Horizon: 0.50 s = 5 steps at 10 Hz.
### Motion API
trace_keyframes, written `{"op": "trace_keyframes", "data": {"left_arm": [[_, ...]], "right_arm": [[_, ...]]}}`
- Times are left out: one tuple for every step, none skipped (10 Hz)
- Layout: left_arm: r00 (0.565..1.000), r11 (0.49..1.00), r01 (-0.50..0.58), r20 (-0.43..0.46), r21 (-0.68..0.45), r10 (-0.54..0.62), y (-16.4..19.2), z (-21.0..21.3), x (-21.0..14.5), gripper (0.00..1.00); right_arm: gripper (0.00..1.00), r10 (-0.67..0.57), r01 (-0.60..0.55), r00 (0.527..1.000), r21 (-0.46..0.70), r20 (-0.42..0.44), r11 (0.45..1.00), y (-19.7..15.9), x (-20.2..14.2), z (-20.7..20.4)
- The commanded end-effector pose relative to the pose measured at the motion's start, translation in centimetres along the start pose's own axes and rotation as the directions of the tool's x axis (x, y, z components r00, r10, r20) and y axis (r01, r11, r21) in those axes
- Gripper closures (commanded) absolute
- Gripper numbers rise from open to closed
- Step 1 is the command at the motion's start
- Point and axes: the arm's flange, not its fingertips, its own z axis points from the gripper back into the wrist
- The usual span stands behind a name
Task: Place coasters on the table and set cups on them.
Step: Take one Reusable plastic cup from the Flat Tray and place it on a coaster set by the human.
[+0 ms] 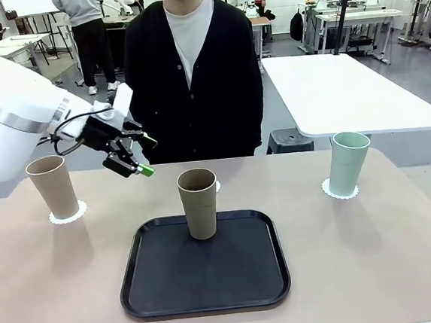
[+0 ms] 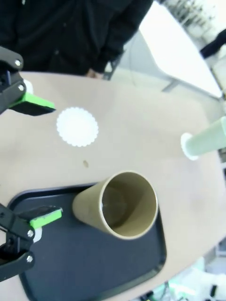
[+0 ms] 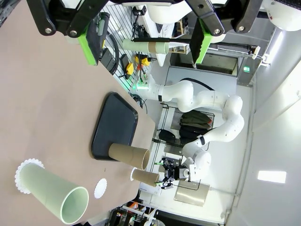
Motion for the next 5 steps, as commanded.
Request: {"op": "trace_keyframes", "data": {"left_arm": [[0.996,0.999,-0.027,0.088,-0.023,0.029,-2.2,0.7,-2.5,0.0],[0.987,0.997,-0.057,0.145,-0.049,0.064,-3.3,1.1,-3.1,0.0],[0.972,0.989,-0.097,0.202,-0.111,0.118,-4.5,1.7,-3.6,0.0],[0.963,0.985,-0.115,0.231,-0.127,0.142,-5.0,2.1,-3.8,0.0],[0.939,0.976,-0.148,0.287,-0.162,0.19,-5.6,2.7,-4.2,0.0]], "right_arm": [[0.0,-0.005,0.005,1.0,0.003,0.003,1.0,0.0,-0.1,0.1],[0.0,-0.005,0.005,1.0,0.003,0.003,1.0,0.0,-0.1,0.1],[0.0,-0.005,0.005,1.0,0.003,0.003,1.0,0.0,-0.1,0.1],[0.0,-0.005,0.005,1.0,0.003,0.003,1.0,0.0,-0.1,0.1],[0.0,-0.005,0.005,1.0,0.003,0.003,1.0,0.0,-0.1,0.1]]}}
